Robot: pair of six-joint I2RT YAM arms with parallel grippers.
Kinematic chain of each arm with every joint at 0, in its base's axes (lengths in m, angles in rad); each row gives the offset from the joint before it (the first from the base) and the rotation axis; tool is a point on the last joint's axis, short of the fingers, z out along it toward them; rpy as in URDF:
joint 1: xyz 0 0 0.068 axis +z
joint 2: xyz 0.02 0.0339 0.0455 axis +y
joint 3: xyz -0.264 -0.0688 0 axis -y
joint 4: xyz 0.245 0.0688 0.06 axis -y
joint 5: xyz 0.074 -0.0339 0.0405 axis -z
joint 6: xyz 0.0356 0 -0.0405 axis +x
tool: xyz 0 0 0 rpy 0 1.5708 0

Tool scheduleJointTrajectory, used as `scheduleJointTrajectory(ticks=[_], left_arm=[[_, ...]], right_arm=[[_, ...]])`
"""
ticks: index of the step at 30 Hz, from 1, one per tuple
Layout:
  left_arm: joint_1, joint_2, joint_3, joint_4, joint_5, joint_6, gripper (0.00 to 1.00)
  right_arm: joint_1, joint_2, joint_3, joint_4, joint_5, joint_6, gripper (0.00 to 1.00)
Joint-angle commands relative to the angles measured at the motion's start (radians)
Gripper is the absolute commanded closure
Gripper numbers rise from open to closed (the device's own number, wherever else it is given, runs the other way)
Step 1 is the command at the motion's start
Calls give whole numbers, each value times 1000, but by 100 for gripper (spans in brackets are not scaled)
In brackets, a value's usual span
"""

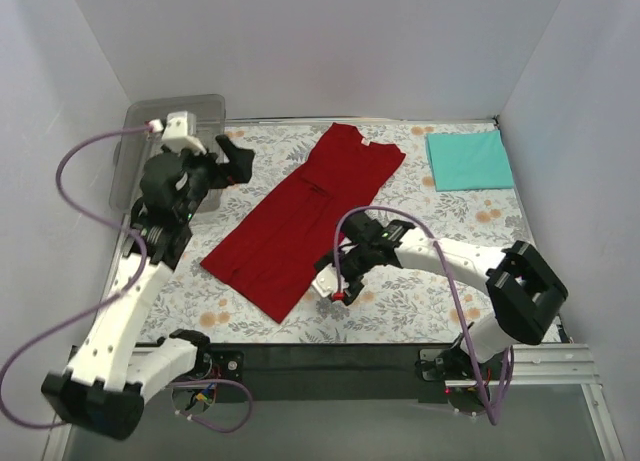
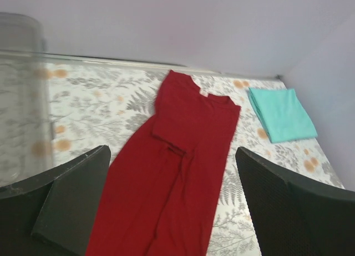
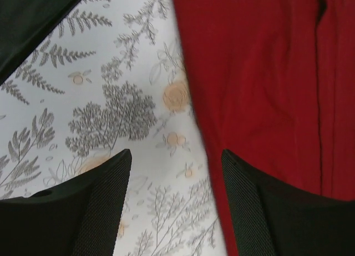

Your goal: Fold and stack the t-shirts

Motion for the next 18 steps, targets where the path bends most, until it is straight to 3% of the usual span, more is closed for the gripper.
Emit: scheduleJointTrajectory(ticks=[1, 6, 18], left_arm=[[16, -173, -146, -79, -133, 29, 11], [17, -431, -238, -224, -210, -13, 12], [17, -542, -232, -346, -283, -33, 12]], right_arm=[[146, 80, 52, 67, 149, 17, 40], [245, 203, 133, 119, 224, 69, 48], [311, 354, 231, 150, 277, 126, 58]])
